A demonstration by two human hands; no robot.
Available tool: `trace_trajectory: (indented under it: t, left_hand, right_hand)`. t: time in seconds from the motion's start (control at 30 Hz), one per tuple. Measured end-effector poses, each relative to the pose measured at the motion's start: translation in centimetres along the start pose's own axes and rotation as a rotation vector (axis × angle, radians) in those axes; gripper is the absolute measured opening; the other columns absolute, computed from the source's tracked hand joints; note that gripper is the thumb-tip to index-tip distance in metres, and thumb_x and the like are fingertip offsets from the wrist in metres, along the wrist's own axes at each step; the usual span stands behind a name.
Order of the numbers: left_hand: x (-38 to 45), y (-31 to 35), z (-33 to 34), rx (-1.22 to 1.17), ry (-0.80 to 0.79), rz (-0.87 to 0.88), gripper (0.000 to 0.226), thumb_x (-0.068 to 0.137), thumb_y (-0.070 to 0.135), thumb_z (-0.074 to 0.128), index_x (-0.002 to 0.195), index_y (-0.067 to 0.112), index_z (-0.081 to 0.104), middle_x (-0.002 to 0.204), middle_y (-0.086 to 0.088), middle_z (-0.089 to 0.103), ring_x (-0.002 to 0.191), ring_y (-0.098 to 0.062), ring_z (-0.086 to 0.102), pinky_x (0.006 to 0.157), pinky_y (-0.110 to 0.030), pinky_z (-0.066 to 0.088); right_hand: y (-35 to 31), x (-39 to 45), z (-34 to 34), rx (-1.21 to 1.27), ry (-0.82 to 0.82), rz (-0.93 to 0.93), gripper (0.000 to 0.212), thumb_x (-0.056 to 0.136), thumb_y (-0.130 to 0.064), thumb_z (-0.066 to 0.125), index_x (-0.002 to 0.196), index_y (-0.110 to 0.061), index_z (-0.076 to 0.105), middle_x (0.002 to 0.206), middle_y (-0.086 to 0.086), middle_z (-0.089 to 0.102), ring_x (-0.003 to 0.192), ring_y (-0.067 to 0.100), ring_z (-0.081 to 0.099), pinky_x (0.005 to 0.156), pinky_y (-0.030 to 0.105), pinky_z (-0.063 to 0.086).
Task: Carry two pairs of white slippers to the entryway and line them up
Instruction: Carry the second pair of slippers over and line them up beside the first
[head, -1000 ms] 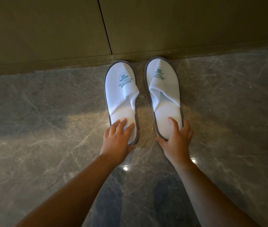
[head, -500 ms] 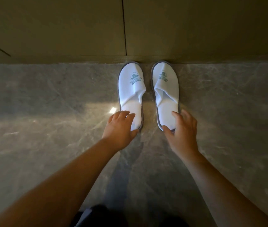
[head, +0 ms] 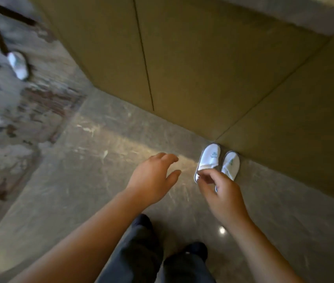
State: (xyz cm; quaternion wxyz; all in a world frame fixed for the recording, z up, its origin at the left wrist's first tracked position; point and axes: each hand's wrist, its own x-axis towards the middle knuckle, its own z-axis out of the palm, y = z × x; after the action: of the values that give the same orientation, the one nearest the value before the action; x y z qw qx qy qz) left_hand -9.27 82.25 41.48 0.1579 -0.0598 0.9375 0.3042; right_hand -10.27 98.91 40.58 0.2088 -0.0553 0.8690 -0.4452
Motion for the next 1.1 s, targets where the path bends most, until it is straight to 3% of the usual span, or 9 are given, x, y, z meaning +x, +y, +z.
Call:
trace_trajectory:
  t: [0.17,0.23,0.3,0.5,0.7,0.83,0.97,1.1]
  left_hand:
    - [-7.4,-2.2,-11.9,-0.086,0.203,-0.134,0.038,0.086,0.036,0.048,0.121,0.022,0.048,0.124,0.0,0.056,0.109,-0.017,0.054,0.087,-0.027,0.041]
    - [-9.8,-3.8,-15.1,-0.108,0.276,-0.164,0.037,0.085,0.035,0.049,0.12,0.022,0.049,0.123,0.0,0.057,0.108,-0.017,0.054,0.085,-0.024,0.038]
    - [-11.7,-5.3,-17.6,-0.141,0.335,-0.205,0.036,0.085,0.034,0.049,0.119,0.022,0.05,0.121,0.0,0.057,0.107,-0.016,0.054,0.083,-0.022,0.037]
    - [-13.9,-9.6,-22.5,-0.239,0.437,-0.279,0.034,0.085,0.033,0.051,0.117,0.021,0.052,0.119,0.0,0.058,0.107,-0.015,0.053,0.084,-0.023,0.037]
    - [-11.4,-16.8,-27.6,-0.3,0.565,-0.414,0.031,0.085,0.031,0.052,0.114,0.019,0.055,0.114,0.0,0.061,0.101,-0.012,0.054,0.083,-0.022,0.039]
    - [-8.9,-22.1,-33.0,-0.352,0.643,-0.547,0.03,0.084,0.029,0.053,0.112,0.018,0.056,0.111,0.0,0.061,0.096,-0.009,0.052,0.081,-0.021,0.039]
    - [-7.8,-26.8,-38.5,-0.426,0.728,-0.656,0.03,0.084,0.025,0.054,0.112,0.016,0.056,0.103,0.003,0.058,0.094,-0.007,0.05,0.083,-0.022,0.04]
    - [-7.6,-31.0,-41.5,-0.535,0.831,-0.786,0.026,0.083,0.019,0.056,0.108,0.013,0.058,0.096,0.002,0.058,0.093,-0.014,0.055,0.082,-0.027,0.044]
  right_hand:
    - [-13.4,-2.0,1.7,-0.004,-0.097,-0.165,0.008,0.082,-0.013,0.058,0.088,-0.019,0.061,0.088,0.0,0.063,0.084,0.008,0.057,0.076,0.008,0.04]
    - [-17.2,-2.6,3.4,0.0,-0.129,-0.212,0.007,0.082,-0.013,0.058,0.088,-0.016,0.062,0.088,0.001,0.061,0.085,0.012,0.057,0.079,0.02,0.043]
    - [-20.2,-2.9,5.1,0.019,-0.157,-0.242,0.008,0.082,-0.012,0.058,0.089,-0.014,0.062,0.087,0.0,0.061,0.085,0.012,0.057,0.079,0.022,0.045]
    - [-25.2,-1.5,9.7,0.032,-0.347,-0.246,0.009,0.084,-0.021,0.057,0.088,-0.03,0.059,0.091,-0.006,0.065,0.088,0.004,0.06,0.074,0.015,0.049]
    - [-29.9,6.3,15.7,-0.015,-0.47,-0.295,0.018,0.085,-0.019,0.056,0.081,-0.037,0.055,0.087,-0.01,0.062,0.081,-0.003,0.058,0.065,0.004,0.045]
    - [-36.6,14.2,20.7,-0.074,-0.585,-0.368,0.008,0.085,-0.021,0.054,0.089,-0.023,0.06,0.09,-0.004,0.063,0.084,0.005,0.059,0.071,0.015,0.049]
    - [-46.0,20.7,26.0,-0.175,-0.738,-0.617,0.009,0.086,-0.018,0.053,0.092,-0.02,0.059,0.089,-0.003,0.059,0.083,0.007,0.055,0.068,0.011,0.044]
    - [-53.6,25.1,32.1,-0.198,-0.836,-0.752,0.012,0.086,-0.019,0.052,0.095,-0.017,0.06,0.087,-0.005,0.057,0.079,0.0,0.052,0.067,0.003,0.04]
